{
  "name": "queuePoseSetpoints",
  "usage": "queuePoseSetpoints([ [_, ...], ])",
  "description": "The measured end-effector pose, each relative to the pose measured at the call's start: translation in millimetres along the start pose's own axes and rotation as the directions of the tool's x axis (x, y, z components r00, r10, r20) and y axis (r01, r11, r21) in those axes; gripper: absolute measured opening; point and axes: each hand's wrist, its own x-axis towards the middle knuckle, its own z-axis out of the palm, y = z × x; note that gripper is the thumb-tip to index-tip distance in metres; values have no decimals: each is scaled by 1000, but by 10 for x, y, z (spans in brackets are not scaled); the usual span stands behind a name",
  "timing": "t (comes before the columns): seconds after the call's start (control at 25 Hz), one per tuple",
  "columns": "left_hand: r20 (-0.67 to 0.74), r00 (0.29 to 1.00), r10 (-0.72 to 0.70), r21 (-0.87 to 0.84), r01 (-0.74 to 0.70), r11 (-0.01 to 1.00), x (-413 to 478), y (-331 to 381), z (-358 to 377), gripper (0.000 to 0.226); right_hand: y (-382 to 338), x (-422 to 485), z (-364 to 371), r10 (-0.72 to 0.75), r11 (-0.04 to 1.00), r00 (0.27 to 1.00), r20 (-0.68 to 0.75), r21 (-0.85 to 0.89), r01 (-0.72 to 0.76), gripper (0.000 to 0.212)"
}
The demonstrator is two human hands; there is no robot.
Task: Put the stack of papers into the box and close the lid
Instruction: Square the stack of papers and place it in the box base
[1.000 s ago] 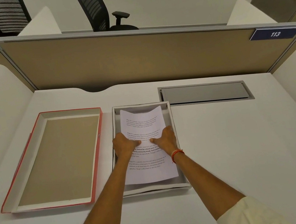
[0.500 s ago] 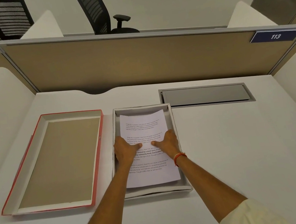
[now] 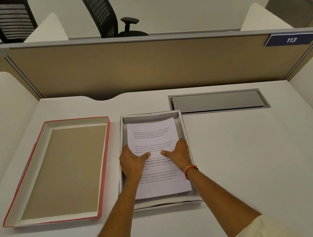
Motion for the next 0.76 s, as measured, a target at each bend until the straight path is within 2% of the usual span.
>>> queuePoseSetpoints([
  [0.4, 44, 999, -1, 47, -1, 999, -9, -18, -67, 71, 80, -99, -31, -36, 997, 998, -43, 62, 39, 68],
  [0.76, 86, 996, -2, 40, -2, 999, -16, -1, -101, 78, 109, -59, -179, 12, 998, 995, 96, 65, -18, 71],
])
